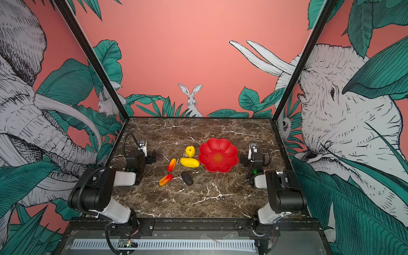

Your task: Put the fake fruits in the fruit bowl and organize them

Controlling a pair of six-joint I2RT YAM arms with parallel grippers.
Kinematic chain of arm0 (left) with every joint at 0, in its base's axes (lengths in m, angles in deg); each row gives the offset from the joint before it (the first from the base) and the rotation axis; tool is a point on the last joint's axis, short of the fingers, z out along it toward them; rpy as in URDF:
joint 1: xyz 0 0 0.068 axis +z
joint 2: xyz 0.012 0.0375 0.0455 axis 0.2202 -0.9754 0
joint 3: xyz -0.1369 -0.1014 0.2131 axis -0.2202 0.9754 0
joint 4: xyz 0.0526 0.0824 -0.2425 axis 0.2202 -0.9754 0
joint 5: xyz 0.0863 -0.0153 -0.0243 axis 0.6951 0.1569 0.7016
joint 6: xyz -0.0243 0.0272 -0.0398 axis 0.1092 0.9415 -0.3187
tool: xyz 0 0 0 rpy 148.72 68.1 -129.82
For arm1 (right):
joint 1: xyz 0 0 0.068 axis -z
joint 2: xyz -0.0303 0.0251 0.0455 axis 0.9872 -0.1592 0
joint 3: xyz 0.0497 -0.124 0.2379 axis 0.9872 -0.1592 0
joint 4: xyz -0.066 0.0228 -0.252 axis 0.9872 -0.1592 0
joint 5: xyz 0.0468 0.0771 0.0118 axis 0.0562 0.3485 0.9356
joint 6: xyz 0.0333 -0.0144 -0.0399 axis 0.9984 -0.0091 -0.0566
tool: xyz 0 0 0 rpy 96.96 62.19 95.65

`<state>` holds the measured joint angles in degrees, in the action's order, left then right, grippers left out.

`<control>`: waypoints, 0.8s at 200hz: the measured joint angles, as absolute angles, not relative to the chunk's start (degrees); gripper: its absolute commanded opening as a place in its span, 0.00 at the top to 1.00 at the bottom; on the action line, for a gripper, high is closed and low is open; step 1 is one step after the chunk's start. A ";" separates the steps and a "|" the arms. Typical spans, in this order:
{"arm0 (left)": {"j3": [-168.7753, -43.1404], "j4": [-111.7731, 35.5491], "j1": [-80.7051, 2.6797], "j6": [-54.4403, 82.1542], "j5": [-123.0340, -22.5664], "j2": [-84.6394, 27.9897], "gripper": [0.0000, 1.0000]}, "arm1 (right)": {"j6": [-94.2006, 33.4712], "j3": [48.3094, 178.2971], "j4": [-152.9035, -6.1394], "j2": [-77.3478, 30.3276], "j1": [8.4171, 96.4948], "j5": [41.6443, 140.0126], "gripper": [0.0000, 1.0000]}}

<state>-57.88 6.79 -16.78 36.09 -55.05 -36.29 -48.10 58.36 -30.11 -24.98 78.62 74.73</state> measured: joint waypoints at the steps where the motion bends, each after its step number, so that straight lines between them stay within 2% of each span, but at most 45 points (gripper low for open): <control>1: -57.88 6.81 -16.78 36.09 -55.05 -36.29 0.00 | -48.10 58.36 -30.11 -24.98 78.62 74.75 0.01; 160: -57.88 6.79 -16.43 36.07 -55.59 -36.29 0.00 | -48.10 58.36 -30.51 -24.98 79.01 75.50 0.01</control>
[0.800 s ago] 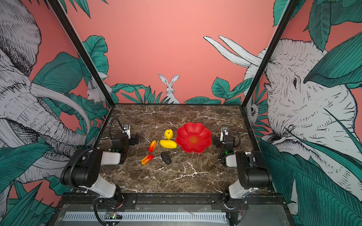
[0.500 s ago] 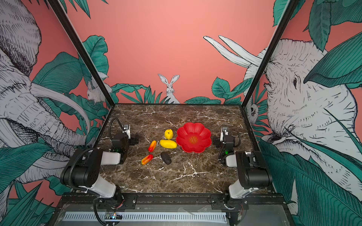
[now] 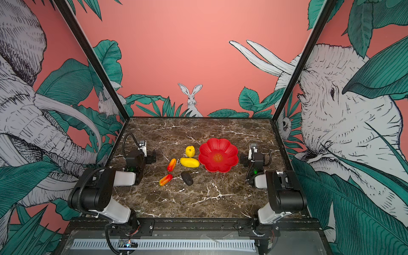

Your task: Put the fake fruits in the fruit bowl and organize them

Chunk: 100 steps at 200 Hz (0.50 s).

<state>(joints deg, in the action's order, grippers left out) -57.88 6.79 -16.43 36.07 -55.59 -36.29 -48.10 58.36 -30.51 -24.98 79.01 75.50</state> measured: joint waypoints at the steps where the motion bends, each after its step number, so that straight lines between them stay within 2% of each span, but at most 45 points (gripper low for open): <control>1: -57.88 6.79 -16.43 36.07 -55.59 -36.29 0.00 | -48.10 58.36 -30.51 -24.98 79.01 75.50 0.01; 100: -57.84 6.35 -16.43 36.05 -55.09 -35.57 0.00 | -48.05 58.40 -31.05 -24.55 79.01 75.19 0.01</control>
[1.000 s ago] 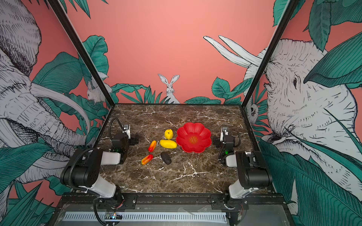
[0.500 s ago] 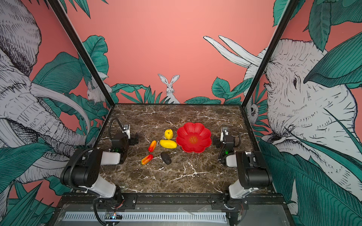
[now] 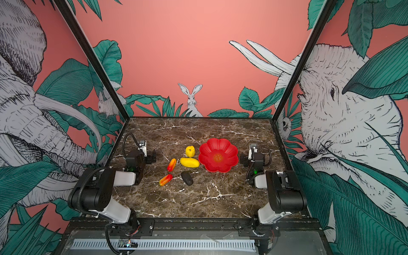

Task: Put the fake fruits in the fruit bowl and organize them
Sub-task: 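Reach the right gripper to the yellow apple and grasp it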

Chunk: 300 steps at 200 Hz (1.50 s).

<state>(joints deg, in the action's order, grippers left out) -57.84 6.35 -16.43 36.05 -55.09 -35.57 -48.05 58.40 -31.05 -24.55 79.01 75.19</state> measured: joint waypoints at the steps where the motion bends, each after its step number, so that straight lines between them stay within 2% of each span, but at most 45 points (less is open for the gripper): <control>1: -57.84 5.98 -16.43 36.05 -54.94 -35.35 0.00 | -48.05 58.47 -31.55 -24.35 78.99 75.13 0.01; 17: -57.64 0.61 -16.43 35.59 -53.15 -29.34 0.00 | -48.05 60.72 -41.00 -19.65 78.45 73.40 0.01; 39: -58.45 -8.55 -16.97 34.34 -52.16 -14.26 0.00 | -47.81 67.89 -54.24 -9.77 76.22 71.26 0.01; 60: -63.39 -19.92 -19.64 32.90 -52.23 -1.97 0.00 | -47.38 77.31 -64.08 -3.02 70.53 71.28 0.01; 78: -68.76 -30.78 -23.40 32.14 -52.90 4.54 0.00 | -47.20 84.82 -70.77 -2.67 64.48 72.52 0.01; 126: -82.80 -61.90 -26.35 29.53 -57.98 15.05 0.00 | -48.25 107.18 -90.33 -18.82 50.25 80.02 0.01; 165: -86.29 -75.35 -26.35 33.75 -61.98 20.85 0.00 | -51.03 121.37 -100.40 -32.48 43.71 83.19 0.01; 226: -77.27 -78.47 -26.35 36.77 -65.52 30.14 0.00 | -52.84 134.00 -109.39 -44.83 42.45 83.26 0.01; 300: -77.27 -78.01 -26.35 36.99 -65.56 29.02 0.00 | -53.52 146.40 -114.48 -57.33 42.03 86.38 0.00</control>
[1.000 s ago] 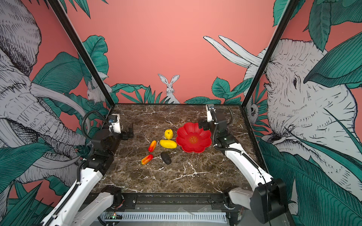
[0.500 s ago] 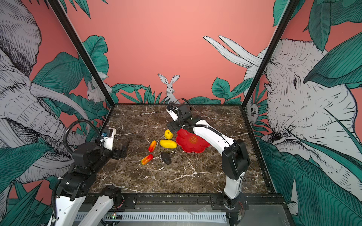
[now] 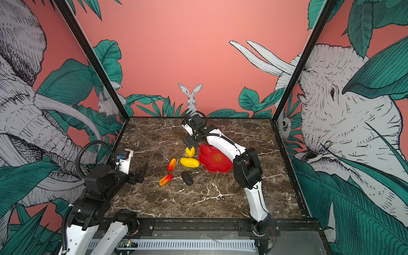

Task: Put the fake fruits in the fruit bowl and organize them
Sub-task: 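Reach the right gripper to the yellow apple and grasp it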

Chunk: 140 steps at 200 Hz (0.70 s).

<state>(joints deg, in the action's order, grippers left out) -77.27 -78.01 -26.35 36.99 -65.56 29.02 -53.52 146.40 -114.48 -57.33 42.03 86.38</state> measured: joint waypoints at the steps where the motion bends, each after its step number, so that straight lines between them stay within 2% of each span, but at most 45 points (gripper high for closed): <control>1: -77.27 -78.01 -26.35 36.99 -65.56 29.02 0.00 | -53.47 146.44 -114.50 -57.44 41.99 86.45 0.01; 90: -77.27 -78.04 -26.35 36.94 -67.11 26.33 0.00 | -50.13 146.51 -114.09 -62.34 40.55 89.66 0.01; 140: -77.27 -78.01 -26.35 36.94 -67.09 26.57 0.00 | -48.51 146.51 -112.86 -64.35 40.55 89.49 0.13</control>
<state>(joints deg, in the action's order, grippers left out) -77.27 -78.01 -26.35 36.94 -67.09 26.57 -48.51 146.51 -112.86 -64.35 40.55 89.49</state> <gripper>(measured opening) 0.996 0.902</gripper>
